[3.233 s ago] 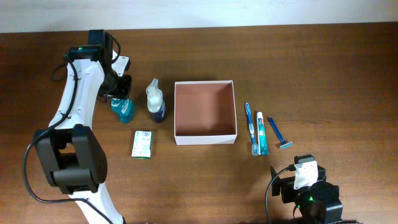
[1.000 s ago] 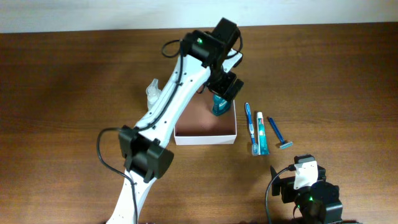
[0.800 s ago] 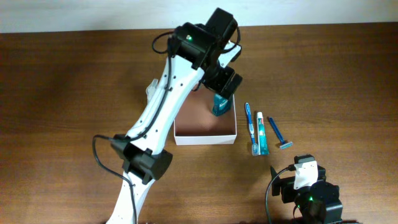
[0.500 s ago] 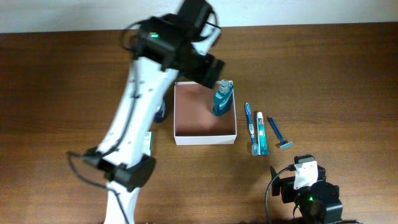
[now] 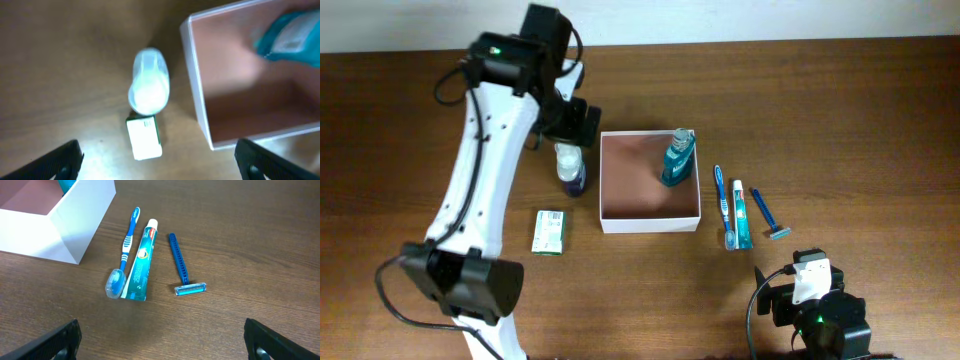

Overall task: Pack container
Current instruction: 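Move the left gripper back and grasp the white-capped spray bottle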

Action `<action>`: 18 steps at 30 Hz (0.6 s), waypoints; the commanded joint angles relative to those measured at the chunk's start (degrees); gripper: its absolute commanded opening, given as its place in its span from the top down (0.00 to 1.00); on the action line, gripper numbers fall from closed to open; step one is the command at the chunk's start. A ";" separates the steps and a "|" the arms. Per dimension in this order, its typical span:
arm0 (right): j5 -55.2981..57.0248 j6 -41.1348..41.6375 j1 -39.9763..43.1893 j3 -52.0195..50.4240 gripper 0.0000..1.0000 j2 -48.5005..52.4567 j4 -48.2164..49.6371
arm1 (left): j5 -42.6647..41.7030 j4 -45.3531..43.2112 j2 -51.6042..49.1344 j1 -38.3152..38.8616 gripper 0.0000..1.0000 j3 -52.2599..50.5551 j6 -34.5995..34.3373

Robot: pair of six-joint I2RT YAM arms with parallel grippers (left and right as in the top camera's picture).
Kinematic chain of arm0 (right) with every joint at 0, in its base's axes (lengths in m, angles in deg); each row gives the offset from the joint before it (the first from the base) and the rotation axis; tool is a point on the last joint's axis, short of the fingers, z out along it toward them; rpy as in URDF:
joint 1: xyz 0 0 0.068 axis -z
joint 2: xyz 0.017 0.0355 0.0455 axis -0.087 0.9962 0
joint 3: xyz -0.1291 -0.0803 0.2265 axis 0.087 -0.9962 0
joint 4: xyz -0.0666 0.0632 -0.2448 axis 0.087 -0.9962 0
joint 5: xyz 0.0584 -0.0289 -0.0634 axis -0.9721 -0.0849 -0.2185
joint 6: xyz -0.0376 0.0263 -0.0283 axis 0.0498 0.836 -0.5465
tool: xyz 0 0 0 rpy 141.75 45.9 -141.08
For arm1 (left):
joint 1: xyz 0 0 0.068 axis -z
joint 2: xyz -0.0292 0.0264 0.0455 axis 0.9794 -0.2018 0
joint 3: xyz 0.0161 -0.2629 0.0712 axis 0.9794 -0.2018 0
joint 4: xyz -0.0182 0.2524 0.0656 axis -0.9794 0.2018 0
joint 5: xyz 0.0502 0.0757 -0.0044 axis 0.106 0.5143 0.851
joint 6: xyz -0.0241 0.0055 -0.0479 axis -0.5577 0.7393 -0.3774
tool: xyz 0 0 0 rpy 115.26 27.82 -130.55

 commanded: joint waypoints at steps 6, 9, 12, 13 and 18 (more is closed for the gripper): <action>-0.31 -0.13 0.46 -0.24 0.01 -0.39 0.15 | 1.09 -11.54 -0.15 -0.35 0.01 -14.25 -1.46; -0.28 -0.13 0.46 -0.24 0.01 -0.39 0.15 | 1.11 -14.19 -0.17 -0.52 0.04 -16.81 -2.14; -0.28 -0.13 0.46 -0.24 0.01 -0.39 0.15 | 1.07 -16.00 -0.26 -1.27 0.08 -19.15 -4.09; -0.31 -0.13 0.46 -0.24 0.01 -0.39 0.15 | 1.07 -16.72 -0.26 -1.42 0.11 -19.85 -4.46; -0.28 -0.13 0.46 -0.24 0.01 -0.39 0.15 | 1.14 -20.17 -0.26 -1.64 0.24 -21.44 -4.98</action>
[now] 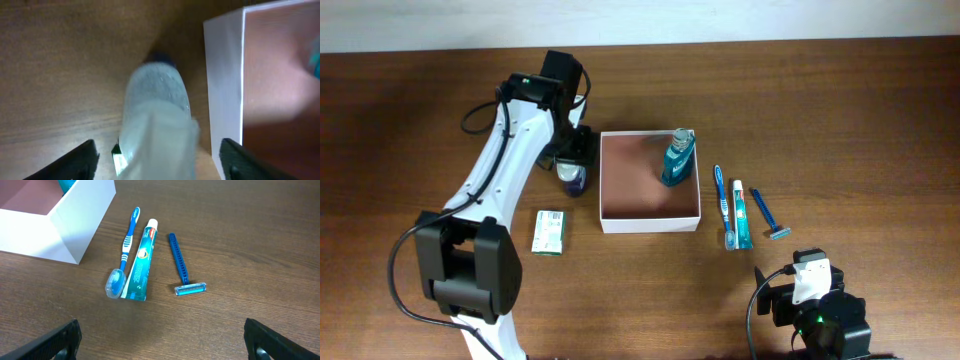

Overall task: Pack container
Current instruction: 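Move the left gripper back and grasp the white-capped spray bottle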

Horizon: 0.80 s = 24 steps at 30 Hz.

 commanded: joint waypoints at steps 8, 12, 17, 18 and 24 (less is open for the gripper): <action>-0.26 -0.11 0.46 -0.24 0.01 -0.39 0.17 | 0.39 -1.49 -0.35 -0.50 0.28 -1.09 -3.06; -0.26 -0.11 0.46 -0.24 0.01 -0.39 0.17 | 0.39 -1.20 -1.42 -0.50 0.34 -1.09 -3.06; -0.26 -0.11 0.46 -0.24 0.01 -0.39 0.17 | 0.42 -1.38 -2.64 -0.50 0.45 -1.09 -3.06; -0.26 -0.11 0.46 -0.24 0.01 -0.39 0.17 | 0.42 -1.38 -2.71 -0.50 0.45 -1.09 -3.06; -0.28 -0.11 0.46 -0.24 0.01 -0.39 0.17 | 0.42 -1.31 -2.89 -0.50 0.63 -1.09 -3.04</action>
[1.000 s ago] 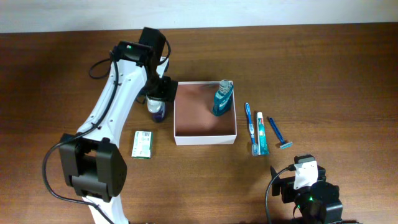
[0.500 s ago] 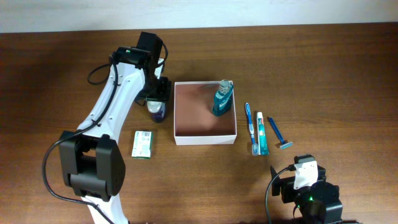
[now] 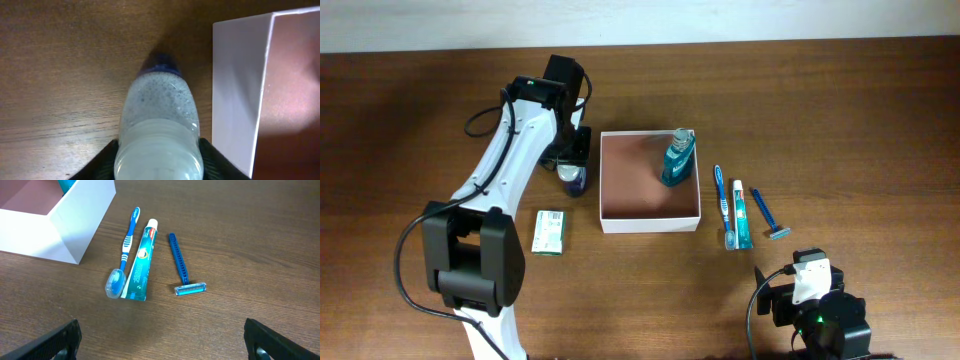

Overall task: Pack container
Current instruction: 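Move the left gripper back and grasp the white-capped spray bottle, then lift the spray bottle into the box beside the mouthwash, release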

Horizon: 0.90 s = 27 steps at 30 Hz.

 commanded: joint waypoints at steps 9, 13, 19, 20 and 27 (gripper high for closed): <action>-0.26 -0.11 0.46 -0.24 0.01 -0.39 0.17 | 0.90 8.20 0.04 -0.35 0.91 10.12 0.07; -0.28 -0.11 0.46 -0.24 0.01 -0.37 0.17 | 1.62 14.25 0.70 -0.33 0.91 20.28 0.22; -0.26 -0.11 0.46 -0.24 0.01 -0.39 0.17 | 0.48 23.85 1.33 1.88 0.91 35.12 0.17; -0.26 -0.11 0.46 -0.24 0.01 -0.39 0.20 | -0.02 25.00 1.33 2.69 0.91 36.79 -0.04; -0.26 -0.11 0.46 -0.24 0.01 -0.37 0.17 | -1.40 25.51 0.92 10.38 0.91 37.44 -0.24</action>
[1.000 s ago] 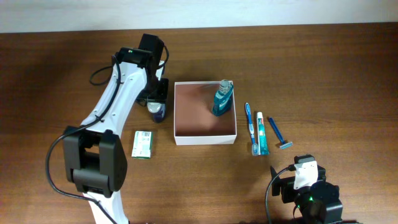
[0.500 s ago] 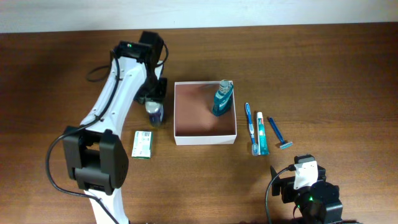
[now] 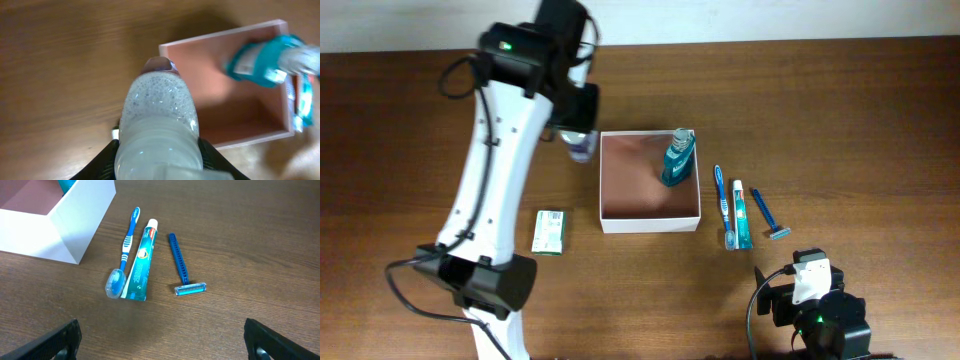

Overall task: Pack container
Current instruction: 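Lift the spray bottle into the box beside the mouthwash, release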

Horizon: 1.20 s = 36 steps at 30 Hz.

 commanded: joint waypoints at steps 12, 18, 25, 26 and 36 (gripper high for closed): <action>-0.28 -0.13 0.46 -0.24 0.01 -0.39 0.15 | -4.00 -17.81 -4.26 8.85 0.90 -15.47 -1.99; -0.26 -0.13 0.46 -0.24 0.01 -0.39 0.15 | -3.87 -23.26 -7.32 9.64 0.89 -16.74 -1.95; -0.26 -0.13 0.46 -0.24 0.01 -0.39 0.15 | -3.91 -24.83 -7.93 9.64 0.28 -16.72 -1.68; -0.26 -0.13 0.46 -0.24 0.01 -0.39 0.15 | -3.93 -24.63 -7.91 9.64 0.21 -16.72 -1.46; -0.26 -0.13 0.46 -0.24 0.01 -0.39 0.15 | -1.86 -14.29 -7.85 8.81 0.01 -6.91 -1.16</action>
